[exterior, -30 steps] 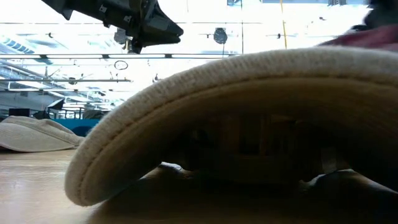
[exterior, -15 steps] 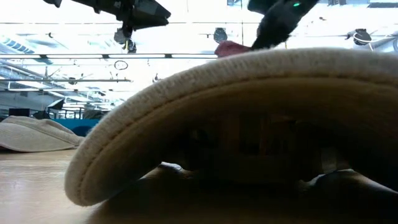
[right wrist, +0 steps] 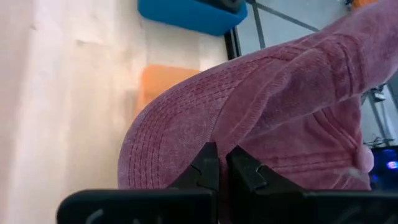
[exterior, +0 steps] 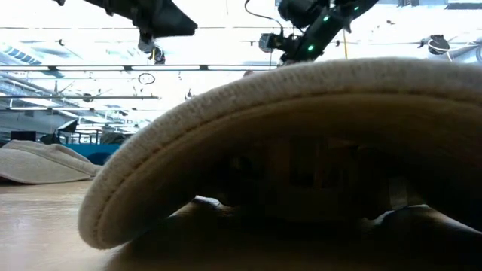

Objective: Pick & Place hat
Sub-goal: Put the red cap into the orange bin

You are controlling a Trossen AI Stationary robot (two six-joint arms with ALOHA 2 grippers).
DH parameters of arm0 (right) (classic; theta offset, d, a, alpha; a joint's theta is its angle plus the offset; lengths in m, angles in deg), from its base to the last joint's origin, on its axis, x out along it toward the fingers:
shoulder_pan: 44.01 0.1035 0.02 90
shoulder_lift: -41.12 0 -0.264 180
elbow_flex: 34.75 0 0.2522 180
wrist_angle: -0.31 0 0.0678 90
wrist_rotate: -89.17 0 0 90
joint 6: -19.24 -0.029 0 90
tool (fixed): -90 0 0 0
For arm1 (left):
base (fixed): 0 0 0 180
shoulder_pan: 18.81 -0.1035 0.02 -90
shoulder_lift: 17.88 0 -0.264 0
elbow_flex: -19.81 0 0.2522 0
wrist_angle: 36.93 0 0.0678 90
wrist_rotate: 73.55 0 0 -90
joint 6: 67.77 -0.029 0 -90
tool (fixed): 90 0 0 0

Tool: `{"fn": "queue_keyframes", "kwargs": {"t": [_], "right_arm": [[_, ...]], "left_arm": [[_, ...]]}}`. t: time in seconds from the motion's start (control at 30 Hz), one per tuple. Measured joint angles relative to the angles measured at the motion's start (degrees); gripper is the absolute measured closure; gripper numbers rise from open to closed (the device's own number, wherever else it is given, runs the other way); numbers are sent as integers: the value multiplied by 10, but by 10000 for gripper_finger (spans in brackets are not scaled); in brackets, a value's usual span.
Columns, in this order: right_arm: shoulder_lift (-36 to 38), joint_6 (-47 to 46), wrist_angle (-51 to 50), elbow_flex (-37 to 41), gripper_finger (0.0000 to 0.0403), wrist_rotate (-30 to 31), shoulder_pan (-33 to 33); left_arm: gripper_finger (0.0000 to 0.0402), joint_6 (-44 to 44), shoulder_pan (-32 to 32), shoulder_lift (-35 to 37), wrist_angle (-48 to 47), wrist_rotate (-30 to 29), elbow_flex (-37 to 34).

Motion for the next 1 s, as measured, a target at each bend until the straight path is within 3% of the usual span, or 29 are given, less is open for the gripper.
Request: {"fn": "queue_keyframes", "kwargs": {"t": [0.17, 0.27, 0.5, 0.7, 1.0], "right_arm": [[-40, 43, 1, -36, 401, -26, -30], [-58, 45, 2, -58, 401, -71, -52], [-102, 33, -9, -72, 401, -112, -88], [-118, -4, -49, -72, 401, -115, -89], [-117, -25, -33, -72, 401, -118, -83]], "left_arm": [[277, -7, -13, -4, -34, -8, 0], [277, -7, -26, -5, -48, -8, 0], [277, -27, -61, -11, -44, -8, 0], [277, -60, -89, -3, -43, -8, 0], [277, -84, -123, 5, -52, -8, 0]]}}
